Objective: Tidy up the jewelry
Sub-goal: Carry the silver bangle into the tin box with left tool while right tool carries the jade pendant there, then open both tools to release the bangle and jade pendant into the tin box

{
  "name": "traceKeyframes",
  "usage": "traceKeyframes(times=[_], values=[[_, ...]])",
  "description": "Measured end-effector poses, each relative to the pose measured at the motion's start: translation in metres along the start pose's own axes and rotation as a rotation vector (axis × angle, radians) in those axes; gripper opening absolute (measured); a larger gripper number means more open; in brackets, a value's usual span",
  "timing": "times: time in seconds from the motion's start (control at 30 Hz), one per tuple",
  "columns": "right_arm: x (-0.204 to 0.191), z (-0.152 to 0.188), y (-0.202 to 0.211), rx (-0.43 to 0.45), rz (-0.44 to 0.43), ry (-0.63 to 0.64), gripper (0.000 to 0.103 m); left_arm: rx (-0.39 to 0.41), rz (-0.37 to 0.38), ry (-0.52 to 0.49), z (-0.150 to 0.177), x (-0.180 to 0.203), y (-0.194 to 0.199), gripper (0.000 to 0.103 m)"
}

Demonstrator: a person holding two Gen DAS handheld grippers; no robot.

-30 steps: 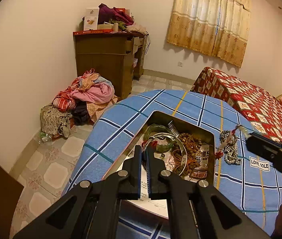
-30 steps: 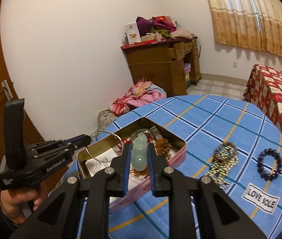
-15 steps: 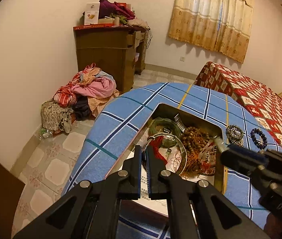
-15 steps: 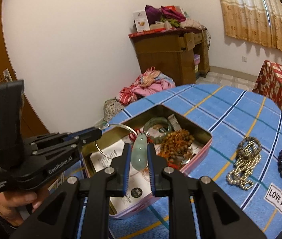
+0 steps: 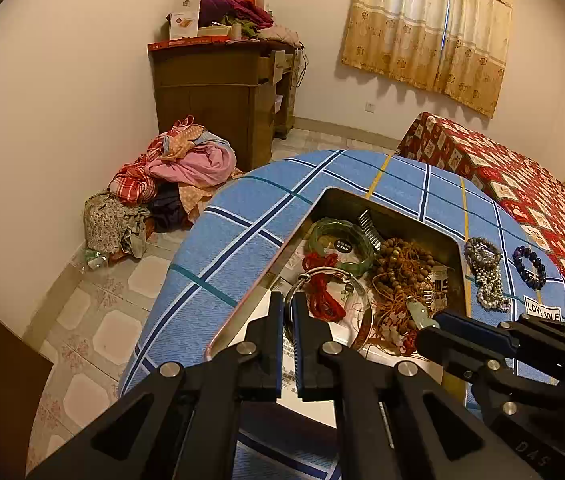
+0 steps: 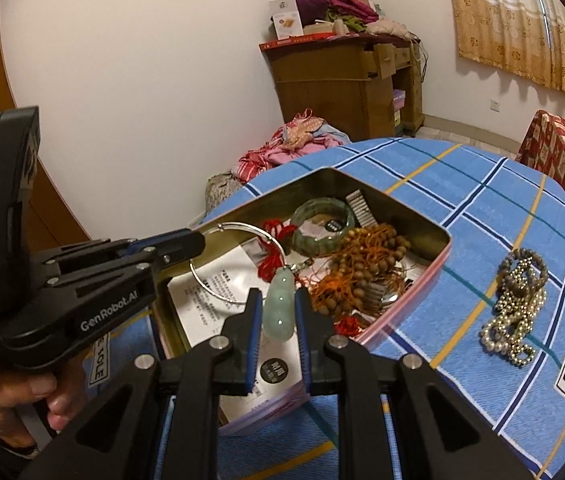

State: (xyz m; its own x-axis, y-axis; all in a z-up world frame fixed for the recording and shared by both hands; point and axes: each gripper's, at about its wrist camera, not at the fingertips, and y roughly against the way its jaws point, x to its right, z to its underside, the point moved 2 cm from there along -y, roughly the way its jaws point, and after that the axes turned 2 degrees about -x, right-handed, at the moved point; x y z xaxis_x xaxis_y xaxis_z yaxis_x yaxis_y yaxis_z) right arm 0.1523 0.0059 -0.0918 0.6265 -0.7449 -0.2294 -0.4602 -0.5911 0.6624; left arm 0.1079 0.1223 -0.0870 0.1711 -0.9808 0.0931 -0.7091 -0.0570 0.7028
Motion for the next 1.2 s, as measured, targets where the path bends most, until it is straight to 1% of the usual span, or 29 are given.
traceKeyframes(times=[0.37, 1.2], values=[[0.0029, 0.0047, -0.006, -0.009, 0.044, 0.004, 0.019, -0.012, 0.006, -0.003, 0.0015, 0.0006, -0.0047, 0.003], [0.0023, 0.0041, -0.0055, -0.004, 0.051, 0.01, 0.019, -0.013, 0.011, -0.012, 0.0025, 0.0048, -0.0062, 0.003]])
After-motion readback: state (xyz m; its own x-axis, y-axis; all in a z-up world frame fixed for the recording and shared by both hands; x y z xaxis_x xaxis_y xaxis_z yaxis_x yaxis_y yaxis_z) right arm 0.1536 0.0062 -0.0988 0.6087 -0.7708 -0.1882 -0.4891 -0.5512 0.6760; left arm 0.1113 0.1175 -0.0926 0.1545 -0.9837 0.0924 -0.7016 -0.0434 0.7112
